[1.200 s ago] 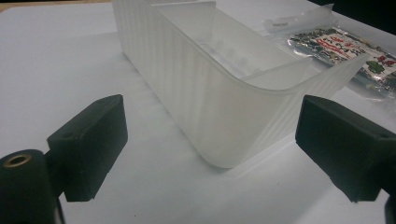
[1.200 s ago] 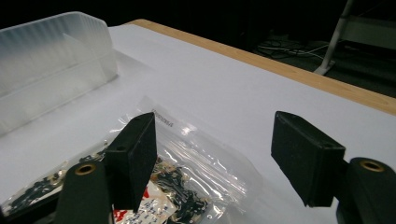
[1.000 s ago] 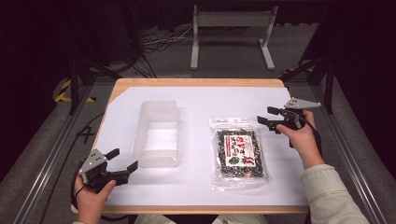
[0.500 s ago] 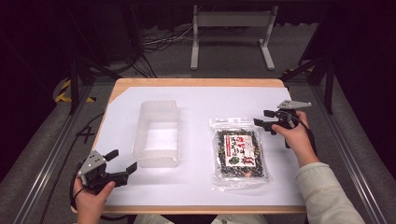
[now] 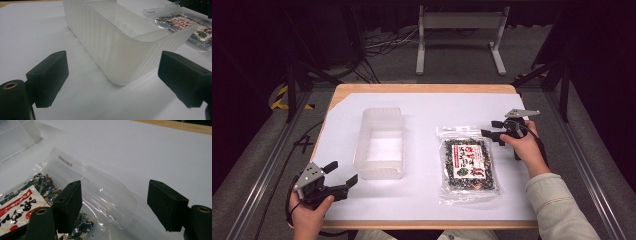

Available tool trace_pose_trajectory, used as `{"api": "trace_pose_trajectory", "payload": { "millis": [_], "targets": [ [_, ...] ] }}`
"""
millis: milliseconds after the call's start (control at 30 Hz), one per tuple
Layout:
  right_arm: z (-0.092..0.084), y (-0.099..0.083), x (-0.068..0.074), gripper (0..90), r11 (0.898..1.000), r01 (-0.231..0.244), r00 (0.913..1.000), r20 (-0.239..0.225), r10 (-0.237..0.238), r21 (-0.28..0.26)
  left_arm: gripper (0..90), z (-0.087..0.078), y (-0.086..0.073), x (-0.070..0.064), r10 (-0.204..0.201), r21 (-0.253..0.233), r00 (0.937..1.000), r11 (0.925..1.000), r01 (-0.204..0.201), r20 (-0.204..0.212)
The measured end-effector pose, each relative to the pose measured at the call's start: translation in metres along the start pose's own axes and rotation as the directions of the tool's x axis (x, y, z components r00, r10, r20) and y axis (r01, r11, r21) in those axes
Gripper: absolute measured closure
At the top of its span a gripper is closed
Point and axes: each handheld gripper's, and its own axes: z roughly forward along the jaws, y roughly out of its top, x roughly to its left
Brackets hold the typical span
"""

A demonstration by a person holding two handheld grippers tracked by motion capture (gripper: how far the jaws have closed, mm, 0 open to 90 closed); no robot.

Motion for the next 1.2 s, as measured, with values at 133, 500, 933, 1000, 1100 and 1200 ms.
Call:
{"api": "trace_pose_trajectory", "payload": {
  "millis": [133,500,933,1000,1100,1200],
  "targets": [
    [0.002,-0.001,0.000,28.3,1.000,-0.008,1.0000,-0.003,0.008,0.014,10.9,0.000,0.000,0.000,0.000,0.000,1.0000,1.0000,0.000,0.000],
    [0.011,-0.005,-0.001,35.7,0.994,-0.014,0.9995,-0.026,0.017,0.108,10.9,0.000,0.000,0.000,-0.001,0.000,1.0000,1.0000,0.001,-0.001],
    [0.008,-0.002,-0.004,68.6,0.988,-0.049,0.9977,-0.038,0.055,0.149,10.8,0.000,0.000,-0.001,0.002,0.001,1.0000,1.0000,-0.002,-0.003],
    [0.007,-0.002,-0.005,70.9,0.987,-0.048,0.9979,-0.035,0.054,0.150,10.9,0.001,0.000,-0.001,0.002,0.000,1.0000,1.0000,-0.002,-0.004],
    [0.005,-0.002,-0.004,78.9,0.988,-0.049,0.9981,-0.028,0.054,0.147,10.9,0.001,0.000,-0.002,-0.001,0.000,1.0000,1.0000,0.001,-0.004],
    [0.003,-0.001,-0.002,86.2,0.989,-0.037,0.9989,-0.023,0.041,0.146,10.8,0.001,0.000,-0.002,0.006,-0.001,1.0000,1.0000,-0.006,-0.003]
  ]
}}
